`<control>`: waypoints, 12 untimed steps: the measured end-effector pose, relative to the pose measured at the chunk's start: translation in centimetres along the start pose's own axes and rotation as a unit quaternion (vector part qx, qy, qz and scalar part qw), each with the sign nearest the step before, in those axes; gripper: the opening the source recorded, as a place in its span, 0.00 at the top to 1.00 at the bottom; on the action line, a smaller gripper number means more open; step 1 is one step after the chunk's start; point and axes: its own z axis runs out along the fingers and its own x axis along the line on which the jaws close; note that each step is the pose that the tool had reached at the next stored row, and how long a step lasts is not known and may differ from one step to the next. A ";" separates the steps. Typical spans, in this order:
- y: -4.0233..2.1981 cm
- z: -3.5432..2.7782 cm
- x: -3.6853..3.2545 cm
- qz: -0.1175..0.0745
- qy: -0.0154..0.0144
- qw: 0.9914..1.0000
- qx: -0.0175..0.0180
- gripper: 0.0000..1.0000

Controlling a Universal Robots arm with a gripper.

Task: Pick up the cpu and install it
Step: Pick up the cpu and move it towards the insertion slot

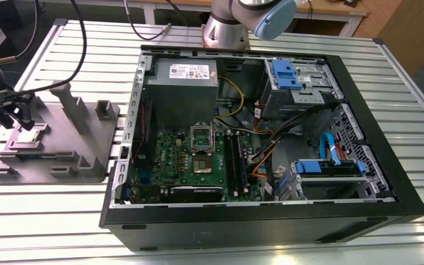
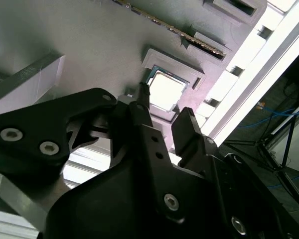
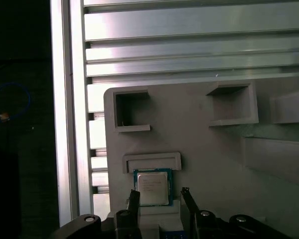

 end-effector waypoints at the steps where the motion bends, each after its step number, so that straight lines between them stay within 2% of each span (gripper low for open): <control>1: 0.00 0.00 0.00 0.000 0.000 1.000 0.000 0.55; 3: 0.00 0.00 0.00 0.000 0.000 1.000 0.000 0.54; 4: 0.00 0.00 0.00 0.000 0.000 1.000 0.000 0.47; 9: 0.00 0.01 0.00 0.000 0.000 1.000 0.000 0.47; 10: 0.00 0.01 0.00 0.000 0.000 1.000 0.000 0.40; 12: 0.00 0.09 0.00 0.000 0.000 1.000 0.000 0.40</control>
